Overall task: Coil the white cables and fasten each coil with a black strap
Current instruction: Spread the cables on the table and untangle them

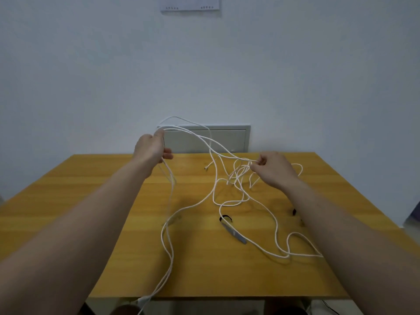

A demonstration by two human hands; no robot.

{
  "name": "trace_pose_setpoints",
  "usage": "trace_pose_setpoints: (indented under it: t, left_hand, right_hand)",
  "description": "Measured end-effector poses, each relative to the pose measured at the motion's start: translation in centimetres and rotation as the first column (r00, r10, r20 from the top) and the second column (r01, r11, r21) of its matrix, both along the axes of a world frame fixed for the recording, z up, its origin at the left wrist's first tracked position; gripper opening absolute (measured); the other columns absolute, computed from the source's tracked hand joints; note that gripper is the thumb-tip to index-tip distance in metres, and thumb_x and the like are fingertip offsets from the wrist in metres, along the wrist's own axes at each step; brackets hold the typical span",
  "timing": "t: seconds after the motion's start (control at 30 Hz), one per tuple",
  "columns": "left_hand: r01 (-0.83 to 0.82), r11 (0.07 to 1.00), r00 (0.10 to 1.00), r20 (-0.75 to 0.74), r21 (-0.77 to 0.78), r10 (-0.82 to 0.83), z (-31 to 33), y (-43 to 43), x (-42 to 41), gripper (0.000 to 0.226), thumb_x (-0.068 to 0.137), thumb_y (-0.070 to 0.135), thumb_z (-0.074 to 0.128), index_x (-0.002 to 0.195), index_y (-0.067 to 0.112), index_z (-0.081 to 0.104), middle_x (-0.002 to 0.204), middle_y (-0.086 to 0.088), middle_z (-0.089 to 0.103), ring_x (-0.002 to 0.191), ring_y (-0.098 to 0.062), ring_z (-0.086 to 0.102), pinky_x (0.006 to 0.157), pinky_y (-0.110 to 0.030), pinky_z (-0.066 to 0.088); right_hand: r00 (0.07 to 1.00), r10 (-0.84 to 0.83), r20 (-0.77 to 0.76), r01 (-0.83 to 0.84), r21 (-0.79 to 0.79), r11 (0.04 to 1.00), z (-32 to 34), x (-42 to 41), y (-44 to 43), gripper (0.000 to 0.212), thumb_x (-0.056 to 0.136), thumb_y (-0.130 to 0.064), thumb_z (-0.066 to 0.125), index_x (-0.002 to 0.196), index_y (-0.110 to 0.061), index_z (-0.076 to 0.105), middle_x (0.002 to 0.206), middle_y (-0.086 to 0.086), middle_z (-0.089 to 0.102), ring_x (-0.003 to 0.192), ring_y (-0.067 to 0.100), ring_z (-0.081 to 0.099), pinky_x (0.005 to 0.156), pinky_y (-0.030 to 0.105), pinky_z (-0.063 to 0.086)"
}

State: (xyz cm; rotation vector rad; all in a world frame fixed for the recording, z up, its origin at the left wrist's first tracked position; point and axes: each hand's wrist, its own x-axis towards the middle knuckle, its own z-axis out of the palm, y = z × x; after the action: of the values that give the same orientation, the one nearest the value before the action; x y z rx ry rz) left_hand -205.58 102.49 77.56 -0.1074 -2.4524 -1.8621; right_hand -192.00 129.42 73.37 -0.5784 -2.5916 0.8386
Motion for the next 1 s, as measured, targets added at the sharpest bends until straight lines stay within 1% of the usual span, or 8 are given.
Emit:
trace_pose_setpoints:
  t: [0.13, 0.27, 0.37, 0.47, 0.63, 0.73, 0.87, 1.0]
  left_hand:
    - [-0.114, 0.98, 0.972, -0.184, 0.162, 0.144, 0.0, 0.0, -0.3, 0.033, 0.108, 0.043, 0.037, 0.102, 0.012, 0.044, 0.098, -0.014, 0.073, 0.067, -0.018, 0.072, 0.058, -0.031, 0.051]
    - [-0.069, 0.974, 0.941, -0.311, 0.214, 0.135, -0.2, 0.4, -0.6, 0.03, 0.103, 0.044, 0.042, 0.103, 0.014, 0.037, 0.092, -0.01, 0.065, 0.076, -0.025, 0.074, 0.068, -0.04, 0.059]
    - [-0.079, 0.989, 0.963, -0.266, -0.122, 0.045, -0.3, 0.6, -0.6, 0.033, 0.099, 0.04, 0.05, 0.115, 0.013, 0.039, 0.106, -0.012, 0.06, 0.095, -0.034, 0.067, 0.079, -0.046, 0.052]
    - [-0.017, 0.839, 0.984, -0.157, -0.543, -0.082, -1.1, 0.3, -0.2, 0.069, 0.093, 0.023, 0.072, 0.144, 0.012, 0.027, 0.119, -0.015, 0.052, 0.102, -0.037, 0.056, 0.078, -0.04, 0.041]
    - [0.159, 0.61, 0.985, 0.079, -0.776, -0.155, -2.5, -0.2, -0.2, 0.136, 0.068, 0.011, 0.095, 0.162, 0.031, -0.002, 0.157, -0.025, 0.032, 0.13, -0.046, 0.051, 0.096, -0.048, 0.053]
    - [0.148, 0.545, 0.972, 0.02, -0.825, -0.234, -2.7, 0.5, 0.4, 0.122, 0.068, 0.019, 0.094, 0.161, 0.025, 0.015, 0.15, -0.018, 0.047, 0.131, -0.039, 0.053, 0.097, -0.042, 0.05]
    - [-0.05, 0.755, 0.925, -0.315, -0.654, -0.211, -1.6, 1.3, 1.3, 0.069, 0.075, 0.026, 0.081, 0.135, 0.025, 0.047, 0.116, -0.004, 0.058, 0.099, -0.027, 0.059, 0.077, -0.036, 0.049]
    - [0.263, 0.684, 0.91, -0.059, -0.681, -0.409, -2.9, 0.0, 1.6, 0.035, 0.077, 0.037, 0.086, 0.101, 0.023, 0.065, 0.093, 0.001, 0.071, 0.089, -0.022, 0.069, 0.079, -0.036, 0.057]
  right_hand:
    - [0.999, -0.031, 0.005, 0.032, -0.208, 0.978, -0.8, 0.3, -0.1, 0.033, 0.098, -0.036, 0.06, 0.084, -0.007, 0.07, 0.084, 0.013, 0.073, 0.077, 0.031, 0.073, 0.073, 0.042, 0.059]
    - [0.999, -0.034, -0.042, 0.008, -0.509, 0.861, -1.0, 0.2, -0.5, 0.035, 0.104, -0.034, 0.052, 0.092, -0.008, 0.07, 0.088, 0.014, 0.07, 0.073, 0.029, 0.072, 0.069, 0.039, 0.063]
    - [0.989, -0.009, -0.149, -0.061, -0.459, 0.886, -0.2, 0.0, -0.7, 0.022, 0.102, -0.018, 0.053, 0.096, -0.02, 0.073, 0.11, 0.008, 0.072, 0.098, 0.026, 0.069, 0.086, 0.044, 0.059]
    - [0.959, 0.04, -0.282, -0.16, -0.42, 0.893, 1.7, 0.2, -1.5, 0.042, 0.095, 0.0, 0.043, 0.113, -0.022, 0.074, 0.115, -0.001, 0.068, 0.097, 0.02, 0.063, 0.084, 0.037, 0.054]
    - [0.894, 0.075, -0.442, -0.275, -0.407, 0.871, 3.9, 0.3, -2.5, 0.028, 0.101, -0.011, 0.053, 0.111, -0.019, 0.077, 0.11, 0.007, 0.075, 0.101, 0.024, 0.069, 0.086, 0.039, 0.057]
    - [0.892, 0.126, -0.435, -0.3, -0.361, 0.883, 3.5, 0.3, -2.7, 0.029, 0.099, 0.0, 0.055, 0.113, -0.014, 0.076, 0.108, 0.009, 0.075, 0.085, 0.019, 0.075, 0.073, 0.031, 0.059]
    - [0.864, 0.124, -0.488, -0.34, -0.383, 0.859, 3.5, 0.6, -3.1, 0.03, 0.102, 0.003, 0.049, 0.12, -0.009, 0.07, 0.125, 0.007, 0.067, 0.078, 0.02, 0.078, 0.062, 0.023, 0.058]
    - [0.809, -0.056, -0.585, -0.279, -0.467, 0.839, 3.8, 0.8, -3.2, 0.028, 0.102, 0.002, 0.05, 0.124, -0.006, 0.065, 0.125, 0.007, 0.065, 0.078, 0.02, 0.078, 0.063, 0.025, 0.061]
